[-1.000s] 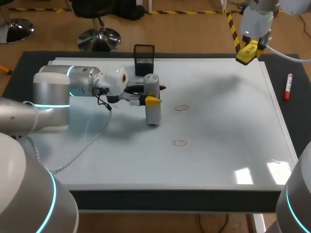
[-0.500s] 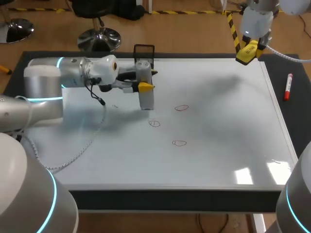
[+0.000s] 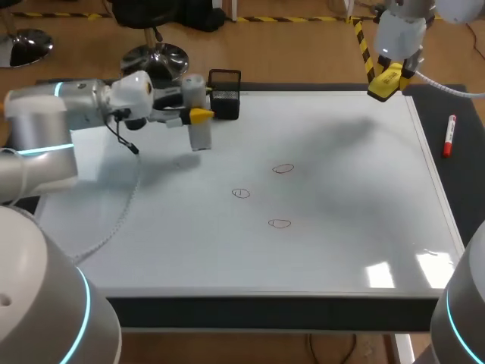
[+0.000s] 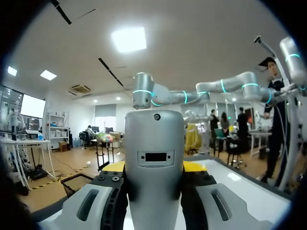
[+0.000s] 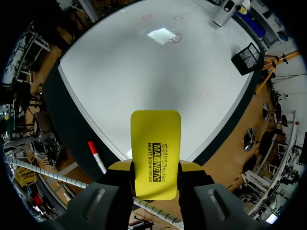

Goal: Pick up the inspection probe, press it on each red-marked spot on the whiteboard one by one, put down the probe, pick up the eraser, and wipe off all the red marks.

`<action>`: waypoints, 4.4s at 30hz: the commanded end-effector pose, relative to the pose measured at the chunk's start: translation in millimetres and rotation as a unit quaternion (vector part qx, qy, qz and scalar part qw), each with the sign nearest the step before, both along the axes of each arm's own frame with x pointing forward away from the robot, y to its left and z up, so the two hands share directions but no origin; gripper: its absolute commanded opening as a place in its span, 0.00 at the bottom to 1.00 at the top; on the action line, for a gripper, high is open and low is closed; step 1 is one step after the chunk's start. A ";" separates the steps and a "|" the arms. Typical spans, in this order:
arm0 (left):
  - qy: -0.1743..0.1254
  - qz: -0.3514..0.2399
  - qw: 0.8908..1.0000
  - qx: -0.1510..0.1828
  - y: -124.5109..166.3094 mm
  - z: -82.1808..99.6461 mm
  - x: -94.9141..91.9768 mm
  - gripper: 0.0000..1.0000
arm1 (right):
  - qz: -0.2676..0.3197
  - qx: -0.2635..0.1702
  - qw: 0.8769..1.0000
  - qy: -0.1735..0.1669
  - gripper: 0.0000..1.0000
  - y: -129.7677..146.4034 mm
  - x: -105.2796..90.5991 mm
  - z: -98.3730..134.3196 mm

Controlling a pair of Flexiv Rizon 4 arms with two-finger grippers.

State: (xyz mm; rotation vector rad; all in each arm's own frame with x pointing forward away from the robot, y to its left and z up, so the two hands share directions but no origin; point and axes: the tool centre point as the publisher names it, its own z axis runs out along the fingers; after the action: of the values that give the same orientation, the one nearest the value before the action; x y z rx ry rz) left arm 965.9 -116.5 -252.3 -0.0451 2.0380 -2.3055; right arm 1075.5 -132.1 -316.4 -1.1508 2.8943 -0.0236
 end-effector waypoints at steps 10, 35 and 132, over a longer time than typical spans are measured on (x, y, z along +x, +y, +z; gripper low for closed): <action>0.001 0.060 0.998 0.033 48.6 9.9 33.7 0.00 | 0.001 -0.002 1.000 0.001 0.00 -0.5 0.2 1.4; 0.029 0.119 0.992 0.023 95.0 -11.2 76.4 0.00 | 0.001 -0.002 1.000 0.001 0.00 -0.5 0.2 1.4; 0.032 0.131 0.991 0.015 98.4 -11.7 77.2 0.00 | 0.368 0.003 0.930 0.026 0.00 376.1 -229.9 -40.4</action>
State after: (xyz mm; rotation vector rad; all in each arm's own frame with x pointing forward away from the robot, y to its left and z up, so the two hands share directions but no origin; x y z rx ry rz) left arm 1043.5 -17.7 -264.7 -0.3660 1.9601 -2.1414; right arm 848.6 240.3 -350.7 -2.1639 2.3024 0.0501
